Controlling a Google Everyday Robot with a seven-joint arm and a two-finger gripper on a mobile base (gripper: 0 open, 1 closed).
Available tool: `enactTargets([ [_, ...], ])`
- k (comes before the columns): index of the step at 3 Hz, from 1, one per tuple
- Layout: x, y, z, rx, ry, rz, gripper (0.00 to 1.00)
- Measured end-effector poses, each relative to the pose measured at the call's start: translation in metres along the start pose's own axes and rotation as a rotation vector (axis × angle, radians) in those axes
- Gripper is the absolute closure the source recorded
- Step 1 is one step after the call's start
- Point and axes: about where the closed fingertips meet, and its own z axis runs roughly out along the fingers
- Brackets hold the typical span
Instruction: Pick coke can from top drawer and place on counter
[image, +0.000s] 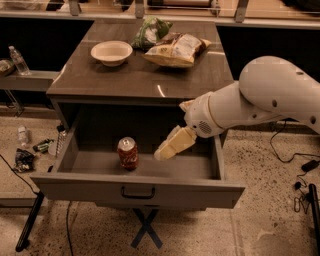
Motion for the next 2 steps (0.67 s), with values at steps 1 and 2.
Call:
enactTargets([
  [1, 0.0, 0.0, 0.0, 0.0, 0.0, 0.0, 0.0],
  [2, 0.006, -0.005, 0.016, 0.007, -0.021, 0.018, 0.0],
])
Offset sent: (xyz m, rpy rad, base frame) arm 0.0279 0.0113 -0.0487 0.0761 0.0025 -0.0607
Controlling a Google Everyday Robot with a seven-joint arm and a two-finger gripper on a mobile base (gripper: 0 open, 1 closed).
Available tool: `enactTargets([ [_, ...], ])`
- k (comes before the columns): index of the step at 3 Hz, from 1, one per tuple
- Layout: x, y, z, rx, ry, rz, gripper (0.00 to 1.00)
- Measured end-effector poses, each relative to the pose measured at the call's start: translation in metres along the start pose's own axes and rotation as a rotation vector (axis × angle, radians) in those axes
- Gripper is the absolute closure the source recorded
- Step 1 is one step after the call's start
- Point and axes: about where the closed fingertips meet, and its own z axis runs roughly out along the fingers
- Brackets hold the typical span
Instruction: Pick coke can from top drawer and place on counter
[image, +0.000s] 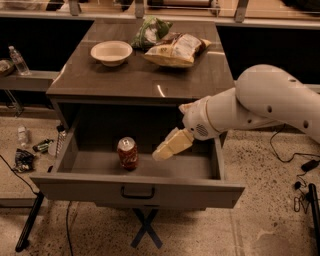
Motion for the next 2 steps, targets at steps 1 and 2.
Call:
enactTargets([
  [1, 0.01, -0.015, 0.035, 0.005, -0.034, 0.038, 0.03],
  [2, 0.015, -0.023, 0.054, 0.005, -0.048, 0.055, 0.25],
])
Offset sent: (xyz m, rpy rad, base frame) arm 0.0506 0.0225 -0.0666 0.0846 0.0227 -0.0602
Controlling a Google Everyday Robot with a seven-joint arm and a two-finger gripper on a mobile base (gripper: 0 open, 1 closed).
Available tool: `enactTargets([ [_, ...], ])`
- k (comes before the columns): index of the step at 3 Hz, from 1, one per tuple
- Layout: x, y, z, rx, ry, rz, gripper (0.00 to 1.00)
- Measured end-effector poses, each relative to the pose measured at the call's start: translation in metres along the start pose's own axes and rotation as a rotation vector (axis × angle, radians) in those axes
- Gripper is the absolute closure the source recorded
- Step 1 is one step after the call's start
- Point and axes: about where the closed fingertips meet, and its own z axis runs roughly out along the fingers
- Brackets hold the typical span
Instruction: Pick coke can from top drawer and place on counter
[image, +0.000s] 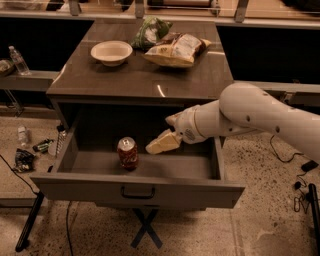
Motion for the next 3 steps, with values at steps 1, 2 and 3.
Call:
enactTargets([
  [1, 0.003, -0.003, 0.023, -0.031, -0.009, -0.007, 0.24],
  [2, -0.001, 0.002, 0.059, -0.082, -0.032, -0.051, 0.0],
  [3, -0.006, 0.006, 0.087, -0.116, -0.056, -0.088, 0.06],
])
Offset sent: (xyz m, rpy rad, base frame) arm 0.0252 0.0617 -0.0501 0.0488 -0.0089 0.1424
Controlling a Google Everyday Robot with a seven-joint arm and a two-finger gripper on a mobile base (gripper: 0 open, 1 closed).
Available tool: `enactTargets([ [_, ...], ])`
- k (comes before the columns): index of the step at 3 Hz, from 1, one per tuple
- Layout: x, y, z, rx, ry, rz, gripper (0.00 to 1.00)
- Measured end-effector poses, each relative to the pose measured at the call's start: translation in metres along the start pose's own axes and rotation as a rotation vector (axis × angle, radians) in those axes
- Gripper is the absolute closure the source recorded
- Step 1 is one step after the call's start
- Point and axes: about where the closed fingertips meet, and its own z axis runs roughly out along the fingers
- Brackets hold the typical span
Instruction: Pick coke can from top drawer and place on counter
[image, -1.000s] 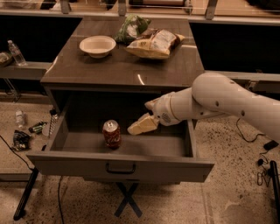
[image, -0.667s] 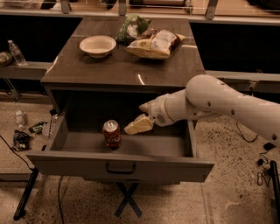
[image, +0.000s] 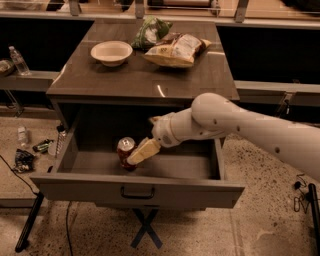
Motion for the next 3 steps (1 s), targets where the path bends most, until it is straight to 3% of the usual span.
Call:
enactTargets([
  [1, -0.002, 0.003, 0.027, -0.035, -0.018, -0.026, 0.31],
  [3, 0.006, 0.011, 0.063, -0.1, -0.015, -0.027, 0.34],
])
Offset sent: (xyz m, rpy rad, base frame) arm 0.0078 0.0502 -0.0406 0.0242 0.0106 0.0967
